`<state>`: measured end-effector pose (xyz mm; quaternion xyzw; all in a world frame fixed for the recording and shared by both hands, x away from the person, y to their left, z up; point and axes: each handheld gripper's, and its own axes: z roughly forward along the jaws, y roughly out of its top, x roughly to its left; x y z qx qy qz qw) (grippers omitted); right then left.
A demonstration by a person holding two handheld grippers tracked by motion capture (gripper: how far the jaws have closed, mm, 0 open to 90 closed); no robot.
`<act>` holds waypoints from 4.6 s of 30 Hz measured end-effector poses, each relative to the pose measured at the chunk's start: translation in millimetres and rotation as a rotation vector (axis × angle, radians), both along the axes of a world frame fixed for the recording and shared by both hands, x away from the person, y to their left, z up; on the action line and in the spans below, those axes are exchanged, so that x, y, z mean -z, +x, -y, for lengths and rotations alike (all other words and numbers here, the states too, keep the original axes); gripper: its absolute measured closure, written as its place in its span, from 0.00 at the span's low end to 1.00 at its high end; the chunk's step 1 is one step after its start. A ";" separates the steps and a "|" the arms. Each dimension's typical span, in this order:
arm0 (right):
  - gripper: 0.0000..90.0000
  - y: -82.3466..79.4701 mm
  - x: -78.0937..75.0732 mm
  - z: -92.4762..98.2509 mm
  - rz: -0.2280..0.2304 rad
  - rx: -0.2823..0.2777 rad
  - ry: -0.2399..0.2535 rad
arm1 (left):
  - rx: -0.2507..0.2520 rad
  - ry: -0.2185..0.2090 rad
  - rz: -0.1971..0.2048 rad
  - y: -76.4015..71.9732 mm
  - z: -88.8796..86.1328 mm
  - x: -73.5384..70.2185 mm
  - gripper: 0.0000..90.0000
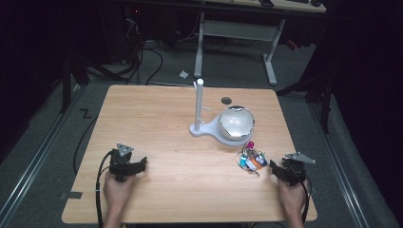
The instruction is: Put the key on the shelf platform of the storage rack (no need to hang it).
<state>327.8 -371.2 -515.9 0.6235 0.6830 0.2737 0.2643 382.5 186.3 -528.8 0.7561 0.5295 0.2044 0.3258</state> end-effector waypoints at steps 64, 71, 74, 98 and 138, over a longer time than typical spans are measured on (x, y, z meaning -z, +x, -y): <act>0.53 0.5 -35.7 -48.8 0.058 -0.177 0.032 | -0.001 -0.001 0.000 0.1 -0.1 0.0 0.26; 0.53 7.5 -34.6 -61.3 0.051 -0.204 0.024 | -0.001 -0.001 0.000 0.1 0.0 0.0 0.26; 0.53 11.8 -33.1 -65.0 0.041 -0.215 0.017 | -0.001 -0.001 0.000 0.1 0.0 0.0 0.26; 0.51 36.7 -9.3 -81.3 -0.032 -0.198 -0.029 | -0.001 -0.001 0.000 0.1 0.0 0.0 0.26; 0.89 35.4 -16.5 -68.0 0.009 -0.258 -0.007 | -0.001 -0.001 0.000 0.1 -0.1 0.0 0.26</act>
